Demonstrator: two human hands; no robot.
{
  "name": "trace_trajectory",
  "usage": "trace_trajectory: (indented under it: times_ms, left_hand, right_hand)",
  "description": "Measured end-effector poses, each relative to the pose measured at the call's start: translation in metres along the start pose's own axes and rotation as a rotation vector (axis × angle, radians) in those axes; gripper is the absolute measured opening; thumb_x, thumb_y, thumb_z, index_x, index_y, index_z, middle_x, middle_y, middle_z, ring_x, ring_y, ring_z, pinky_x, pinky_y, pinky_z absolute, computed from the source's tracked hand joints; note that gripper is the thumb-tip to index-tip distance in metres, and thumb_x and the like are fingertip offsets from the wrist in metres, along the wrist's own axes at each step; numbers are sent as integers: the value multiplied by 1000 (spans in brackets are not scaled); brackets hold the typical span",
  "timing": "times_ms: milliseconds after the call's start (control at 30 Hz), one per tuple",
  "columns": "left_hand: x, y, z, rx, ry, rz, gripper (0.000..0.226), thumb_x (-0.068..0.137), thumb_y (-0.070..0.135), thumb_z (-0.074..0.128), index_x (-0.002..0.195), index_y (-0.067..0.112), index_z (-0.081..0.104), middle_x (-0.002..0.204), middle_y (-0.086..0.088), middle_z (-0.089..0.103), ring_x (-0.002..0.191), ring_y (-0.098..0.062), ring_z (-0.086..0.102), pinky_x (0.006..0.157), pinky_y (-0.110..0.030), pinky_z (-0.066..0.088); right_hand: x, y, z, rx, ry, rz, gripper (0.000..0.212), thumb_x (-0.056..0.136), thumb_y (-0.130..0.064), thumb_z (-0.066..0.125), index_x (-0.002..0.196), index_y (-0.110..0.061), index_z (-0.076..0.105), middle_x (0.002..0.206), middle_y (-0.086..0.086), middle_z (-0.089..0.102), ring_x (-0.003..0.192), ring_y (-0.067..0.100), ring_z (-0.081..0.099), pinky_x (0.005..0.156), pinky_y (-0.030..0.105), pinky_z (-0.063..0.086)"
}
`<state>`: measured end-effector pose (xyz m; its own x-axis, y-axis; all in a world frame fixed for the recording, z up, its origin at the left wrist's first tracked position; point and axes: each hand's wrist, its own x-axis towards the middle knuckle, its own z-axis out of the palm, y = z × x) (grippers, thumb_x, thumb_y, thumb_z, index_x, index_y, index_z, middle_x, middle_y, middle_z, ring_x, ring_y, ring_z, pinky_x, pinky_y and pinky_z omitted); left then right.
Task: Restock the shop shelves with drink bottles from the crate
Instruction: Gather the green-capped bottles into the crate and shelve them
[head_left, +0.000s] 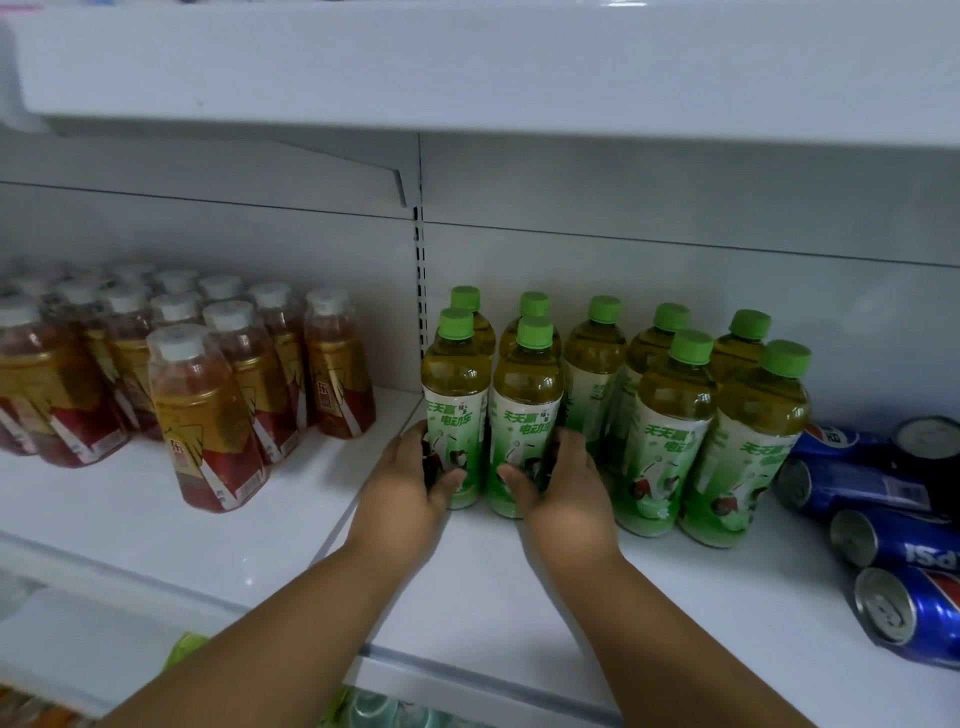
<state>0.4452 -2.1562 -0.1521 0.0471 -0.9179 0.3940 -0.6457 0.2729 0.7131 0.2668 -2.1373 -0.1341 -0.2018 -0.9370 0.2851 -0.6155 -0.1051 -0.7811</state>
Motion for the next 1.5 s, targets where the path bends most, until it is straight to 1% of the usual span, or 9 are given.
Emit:
trace_trajectory:
  times_ms: [200,633,833,933,1000,1100,1233,1367,1500]
  left_hand:
    - [-2,0,2,-15,39,-1,63,86,29,77,140,16,47,129,-6,61,112,-24,62,93,-31,51]
    - [-2,-1,3,35,17,3,65,83,27,81,137,14,47,128,-8,61,109,-28,64,88,-38,55]
    - [-4,-1,1,20,19,-11,65,81,26,81,136,15,48,128,-8,61,109,-27,65,89,-38,56]
    - [-8,3,-6,-57,60,-64,62,83,26,80,136,14,49,128,-6,60,112,-24,63,93,-37,55]
    - [-15,12,-14,-86,122,-86,48,88,28,76,128,18,52,121,-3,60,107,-20,62,87,-33,51]
    - [-42,34,-27,-160,188,-23,25,94,22,70,111,32,54,104,13,63,96,0,62,80,-20,49]
    - [-98,70,-43,-232,219,39,24,96,21,66,97,44,59,95,20,68,94,5,63,75,-3,44]
    - [-148,97,-60,-273,275,25,9,89,37,59,95,42,63,93,16,68,93,-7,66,78,-18,51]
    - [-203,122,-78,-284,376,-17,16,84,45,54,92,40,66,91,9,70,89,-15,69,77,-39,59]
  right_hand:
    - [-2,-3,0,-22,9,2,64,87,-43,74,133,-13,43,130,9,58,119,28,58,90,36,51]
    - [-4,-11,-2,-90,-2,10,58,93,-38,69,133,-6,42,134,13,56,120,29,55,84,29,43]
    - [-24,-21,2,-79,68,3,76,90,-32,73,146,0,34,141,19,46,129,33,48,101,33,42]
    - [-36,-25,-1,-50,93,-18,69,89,-27,74,141,1,40,136,19,48,127,33,48,100,34,43]
    - [-43,-27,-7,-3,77,-26,59,90,-26,72,137,-5,44,131,13,50,121,28,50,94,30,43]
    - [-57,-33,-18,50,60,-64,45,91,-26,68,130,-13,49,122,2,52,114,18,50,85,21,35]
    - [-87,-43,-36,185,27,-110,35,92,-26,66,122,-23,51,117,-7,53,108,8,51,88,20,40]
    - [-127,-56,-52,301,-72,-179,20,88,-31,61,104,-37,50,105,-15,55,99,0,52,82,18,42]
    - [-172,-68,-72,382,-256,-277,15,83,-35,56,96,-38,50,98,-18,56,98,0,54,77,14,45]
